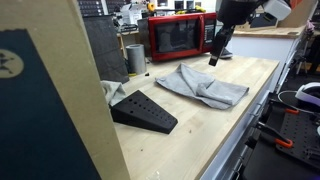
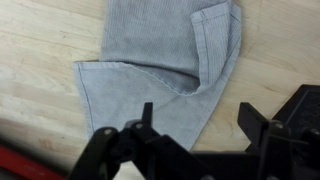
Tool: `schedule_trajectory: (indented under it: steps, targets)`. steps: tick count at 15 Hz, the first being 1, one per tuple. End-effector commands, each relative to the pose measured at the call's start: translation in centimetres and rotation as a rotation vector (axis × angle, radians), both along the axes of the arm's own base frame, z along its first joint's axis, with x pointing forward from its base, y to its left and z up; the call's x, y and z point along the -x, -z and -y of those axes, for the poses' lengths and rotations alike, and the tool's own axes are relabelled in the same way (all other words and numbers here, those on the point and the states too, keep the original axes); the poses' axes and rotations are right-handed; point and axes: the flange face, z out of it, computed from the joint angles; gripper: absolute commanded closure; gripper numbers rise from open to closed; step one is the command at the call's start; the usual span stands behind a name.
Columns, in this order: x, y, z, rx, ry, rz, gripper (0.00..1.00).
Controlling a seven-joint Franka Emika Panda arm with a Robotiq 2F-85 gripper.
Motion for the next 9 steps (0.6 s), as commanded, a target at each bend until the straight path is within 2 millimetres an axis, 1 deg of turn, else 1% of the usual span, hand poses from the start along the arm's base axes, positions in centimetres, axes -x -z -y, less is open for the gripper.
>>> schedule_trajectory:
  steps: [1,4,6,8,9]
  targets:
    - [-1.0,-2.2,4.4,-0.088,0.124,0.027,0.00]
    - [-2.5,-2.7,10.7,-0.194,0.297,0.014,0.00]
    - [-3.5,-1.8,14.8,-0.248,0.420,0.001,0.00]
    - [-4.1,-0.4,18.1,-0.297,0.542,-0.025,0.00]
    - [-4.4,0.4,19.3,-0.324,0.600,-0.042,0.00]
